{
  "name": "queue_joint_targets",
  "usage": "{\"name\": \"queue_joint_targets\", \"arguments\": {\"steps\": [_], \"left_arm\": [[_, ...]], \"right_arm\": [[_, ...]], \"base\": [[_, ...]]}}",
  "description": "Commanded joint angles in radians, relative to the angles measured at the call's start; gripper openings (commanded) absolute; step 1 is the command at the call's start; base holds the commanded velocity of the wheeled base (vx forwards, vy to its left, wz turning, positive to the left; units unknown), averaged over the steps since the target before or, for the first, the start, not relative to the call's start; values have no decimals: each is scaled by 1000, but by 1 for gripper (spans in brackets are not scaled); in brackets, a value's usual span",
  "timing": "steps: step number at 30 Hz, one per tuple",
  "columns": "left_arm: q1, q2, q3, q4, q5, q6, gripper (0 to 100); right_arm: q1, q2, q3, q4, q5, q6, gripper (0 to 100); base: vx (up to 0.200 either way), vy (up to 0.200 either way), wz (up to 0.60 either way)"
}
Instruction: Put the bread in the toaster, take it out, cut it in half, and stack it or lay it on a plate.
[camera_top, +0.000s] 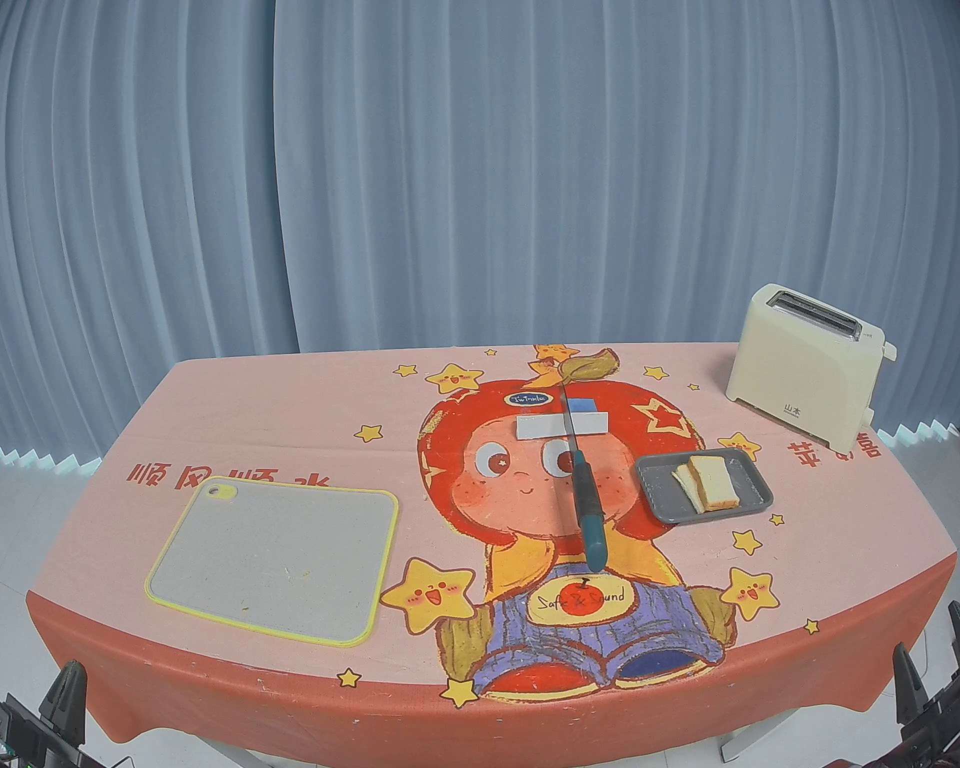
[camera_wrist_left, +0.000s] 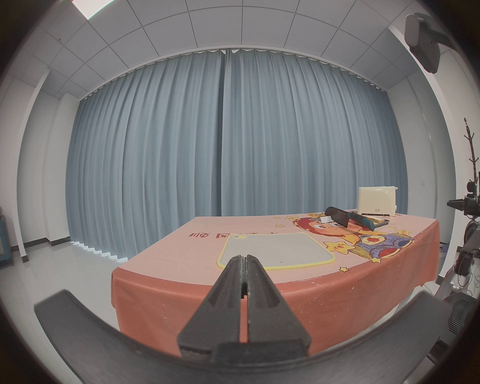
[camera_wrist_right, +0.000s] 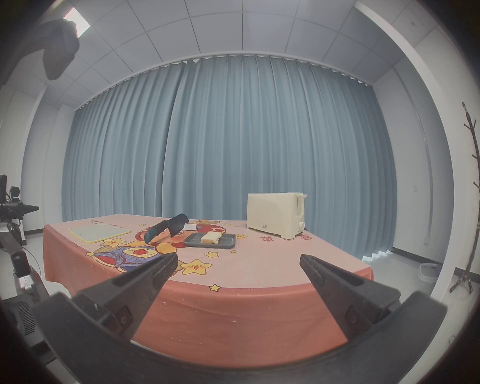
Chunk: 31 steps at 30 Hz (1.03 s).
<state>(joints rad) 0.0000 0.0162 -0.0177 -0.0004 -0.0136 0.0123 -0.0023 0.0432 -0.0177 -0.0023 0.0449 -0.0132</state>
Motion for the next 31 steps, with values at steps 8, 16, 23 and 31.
{"name": "queue_joint_targets", "arguments": {"steps": [8,16,23,31], "left_arm": [[-2,-16,18,-1,0,0,0],[-2,-16,18,0,0,0,0],[-2,-16,18,-1,0,0,0],[0,-16,18,0,0,0,0]], "right_arm": [[5,-43,18,-7,0,-4,100],[5,-43,18,-2,-3,13,100],[5,-43,18,-2,-2,10,100],[5,-43,18,-2,-2,15,100]], "base": [[0,0,0],[0,0,0],[0,0,0],[0,0,0]]}}
